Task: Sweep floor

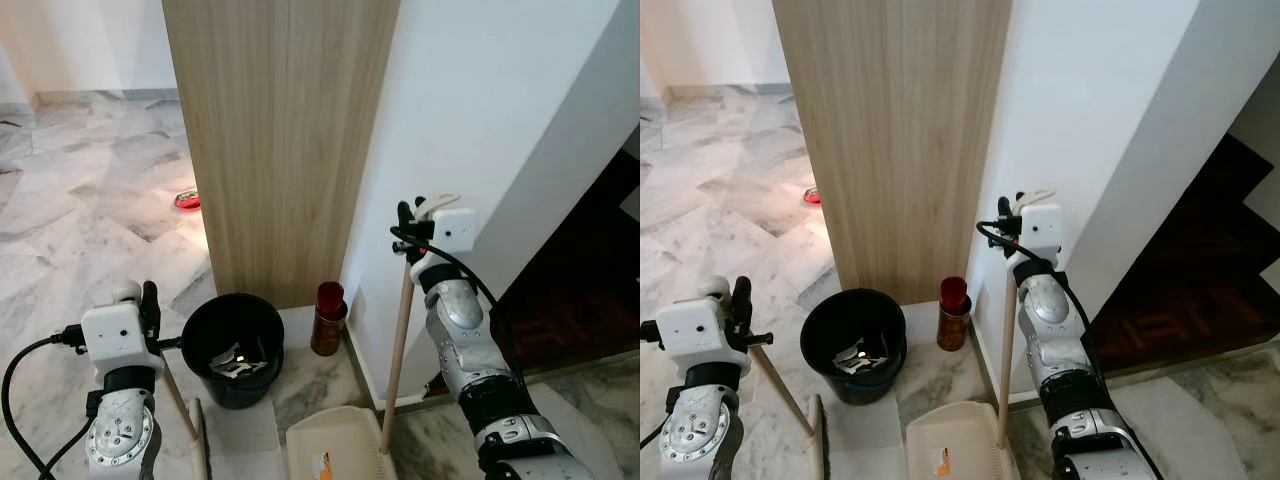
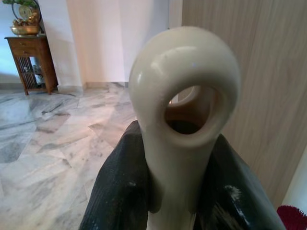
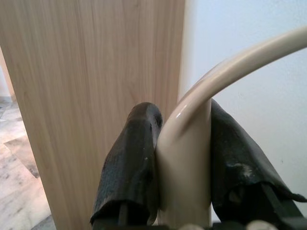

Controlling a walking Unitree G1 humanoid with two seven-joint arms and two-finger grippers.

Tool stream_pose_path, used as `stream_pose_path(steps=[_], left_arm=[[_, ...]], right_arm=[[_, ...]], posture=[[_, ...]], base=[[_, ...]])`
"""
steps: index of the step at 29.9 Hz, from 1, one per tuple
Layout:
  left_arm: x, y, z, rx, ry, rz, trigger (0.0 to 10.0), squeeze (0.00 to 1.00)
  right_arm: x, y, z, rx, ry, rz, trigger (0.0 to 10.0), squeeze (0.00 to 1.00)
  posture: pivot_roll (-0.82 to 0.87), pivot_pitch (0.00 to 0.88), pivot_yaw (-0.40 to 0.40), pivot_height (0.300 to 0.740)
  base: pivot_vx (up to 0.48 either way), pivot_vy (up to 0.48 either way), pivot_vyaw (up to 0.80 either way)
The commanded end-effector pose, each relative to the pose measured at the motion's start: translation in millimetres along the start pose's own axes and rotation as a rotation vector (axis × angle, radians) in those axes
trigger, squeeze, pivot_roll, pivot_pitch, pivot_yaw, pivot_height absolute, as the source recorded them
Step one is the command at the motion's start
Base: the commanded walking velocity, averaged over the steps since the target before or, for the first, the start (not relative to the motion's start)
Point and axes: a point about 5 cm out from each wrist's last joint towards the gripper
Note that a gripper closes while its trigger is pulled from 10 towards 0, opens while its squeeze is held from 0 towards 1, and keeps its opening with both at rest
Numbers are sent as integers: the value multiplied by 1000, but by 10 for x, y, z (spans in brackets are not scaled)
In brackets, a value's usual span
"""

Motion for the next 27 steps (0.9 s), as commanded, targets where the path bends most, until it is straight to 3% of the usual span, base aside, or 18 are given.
stream_pose_path(steps=[1,8,13,27], left_arm=[[35,3,15,1,24,-9,10000,0],[35,3,15,1,24,-9,10000,0],[99,8,90,-1,46,-7,10000,0],[109,39,134,-2,60,-17,10000,0]], right_arm=[[20,81,27,-24,13,15,10000,0],[20,81,27,-24,13,15,10000,0],[68,-2,93,-41,23,89,10000,0],[21,-7,119,-22,1,84,10000,0]], posture=[[139,0,-78,740],[139,0,-78,740],[140,26,-63,740],[132,48,-68,740]], base=[[0,0,0],[0,0,0],[0,0,0],[0,0,0]])
Point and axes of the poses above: a point about 5 cm out from each wrist's last joint towards the gripper, its own z axis pointing out of the wrist towards the gripper, its own x axis along the axis of the wrist's last joint, y = z × x, and after that the axes turned 8 degrees about -z, right-handed
